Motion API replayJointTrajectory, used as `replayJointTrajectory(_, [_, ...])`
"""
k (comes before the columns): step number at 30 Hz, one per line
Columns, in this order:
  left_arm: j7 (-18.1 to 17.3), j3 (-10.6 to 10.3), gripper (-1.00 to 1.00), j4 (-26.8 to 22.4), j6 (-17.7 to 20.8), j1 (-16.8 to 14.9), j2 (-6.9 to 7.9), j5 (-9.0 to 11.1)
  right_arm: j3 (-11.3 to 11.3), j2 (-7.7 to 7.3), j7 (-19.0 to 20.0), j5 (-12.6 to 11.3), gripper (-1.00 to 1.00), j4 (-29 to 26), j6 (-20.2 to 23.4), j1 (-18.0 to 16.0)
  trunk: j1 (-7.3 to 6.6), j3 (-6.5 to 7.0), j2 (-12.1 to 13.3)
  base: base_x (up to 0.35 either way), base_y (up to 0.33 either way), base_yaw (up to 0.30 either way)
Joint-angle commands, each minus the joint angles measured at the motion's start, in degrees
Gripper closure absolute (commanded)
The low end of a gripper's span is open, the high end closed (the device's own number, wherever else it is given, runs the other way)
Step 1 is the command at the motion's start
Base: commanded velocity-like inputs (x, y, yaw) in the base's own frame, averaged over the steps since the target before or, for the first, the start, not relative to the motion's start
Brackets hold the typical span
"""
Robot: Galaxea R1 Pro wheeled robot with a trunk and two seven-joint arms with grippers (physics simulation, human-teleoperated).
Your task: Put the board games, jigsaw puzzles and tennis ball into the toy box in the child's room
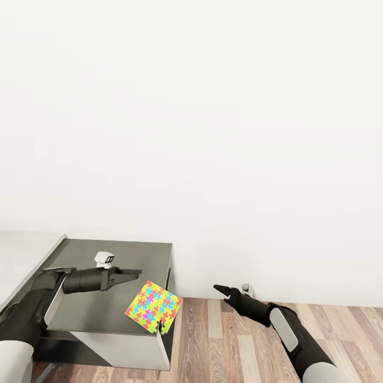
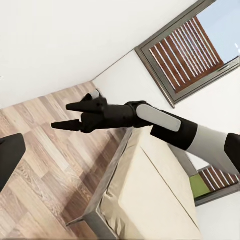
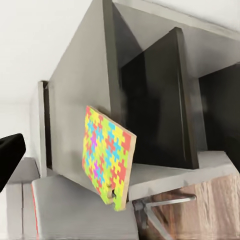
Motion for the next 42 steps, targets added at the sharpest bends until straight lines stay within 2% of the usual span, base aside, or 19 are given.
replayJointTrajectory(1, [-0.20, -0.03, -1.00, 0.00, 0.61, -0.04, 0.02, 0.03, -0.15, 0.12, 0.02, -0.15, -1.00, -0.01, 1.43, -0.23, 0.03, -0.12, -0.11, 0.000, 0.219, 0.000])
replayJointTrajectory(5, [-0.20, -0.07, -1.00, 0.00, 0.70, -0.02, -0.09, 0.03, -0.22, 0.39, -0.20, -0.20, -1.00, 0.07, 6.78, -0.76, 0.03, -0.12, -0.11, 0.000, 0.181, 0.000])
replayJointTrajectory(8, [-0.20, -0.08, -1.00, 0.00, 0.71, -0.03, -0.07, -0.03, -0.55, 0.49, -0.28, -0.49, -1.00, 0.17, 8.48, -0.88, 0.03, -0.12, -0.11, 0.000, 0.168, 0.000])
replayJointTrajectory(17, [-0.20, -0.12, -1.00, 0.00, 0.39, 0.02, -0.11, 0.02, -1.10, 0.63, -0.31, -0.77, -1.00, 3.28, 8.63, -0.77, 0.03, -0.12, -0.11, 0.000, 0.041, 0.000])
replayJointTrajectory(23, [-0.20, -0.32, -1.00, 0.00, 0.84, 0.04, -0.28, 0.01, -1.12, 0.11, 0.30, -0.94, -1.00, 6.27, 9.13, -0.82, 0.03, -0.12, -0.11, 0.000, 0.022, 0.000])
replayJointTrajectory(42, [-0.20, -0.17, -1.00, 0.00, 1.10, 0.11, -0.24, 0.11, -1.28, -0.24, 0.66, -0.90, -1.00, 6.53, 9.10, -1.16, 0.03, -0.12, -0.11, 0.000, 0.022, 0.000])
